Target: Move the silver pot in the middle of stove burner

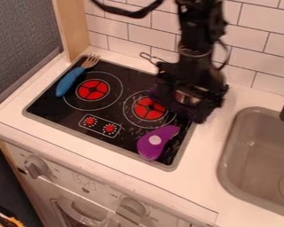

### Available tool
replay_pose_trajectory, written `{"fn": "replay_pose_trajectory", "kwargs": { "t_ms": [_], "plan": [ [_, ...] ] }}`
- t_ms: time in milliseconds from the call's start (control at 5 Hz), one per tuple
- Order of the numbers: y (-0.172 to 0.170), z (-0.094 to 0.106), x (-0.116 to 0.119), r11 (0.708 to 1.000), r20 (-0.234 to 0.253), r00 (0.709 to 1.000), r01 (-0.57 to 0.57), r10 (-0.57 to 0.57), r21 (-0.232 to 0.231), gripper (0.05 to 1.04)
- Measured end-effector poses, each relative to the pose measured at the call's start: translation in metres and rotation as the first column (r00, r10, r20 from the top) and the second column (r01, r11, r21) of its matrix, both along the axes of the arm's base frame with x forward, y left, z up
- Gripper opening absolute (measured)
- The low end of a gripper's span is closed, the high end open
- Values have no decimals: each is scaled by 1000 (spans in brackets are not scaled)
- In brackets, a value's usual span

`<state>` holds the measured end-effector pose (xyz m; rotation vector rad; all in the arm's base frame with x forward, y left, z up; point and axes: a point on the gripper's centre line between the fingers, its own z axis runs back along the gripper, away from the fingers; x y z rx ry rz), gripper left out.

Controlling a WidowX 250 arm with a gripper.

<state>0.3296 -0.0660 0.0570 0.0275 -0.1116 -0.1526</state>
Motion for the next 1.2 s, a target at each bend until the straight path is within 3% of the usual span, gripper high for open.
{"fn": "replay_pose_trajectory", "kwargs": {
  "t_ms": [200,400,600,800,1000,1200],
  "plan": [
    [-25,-2,36,996,24,996,86,-86,12,1001],
    [-37,-10,64,990,5,990,142,-142,13,1001],
    [-37,-23,78,989,-23,989,146,-146,32,945],
    [-26,-35,79,992,-45,992,119,-117,42,690],
    [-25,-35,79,992,-45,992,118,-116,45,358],
    [-27,-36,76,992,-45,992,120,-118,45,157]
  ]
}}
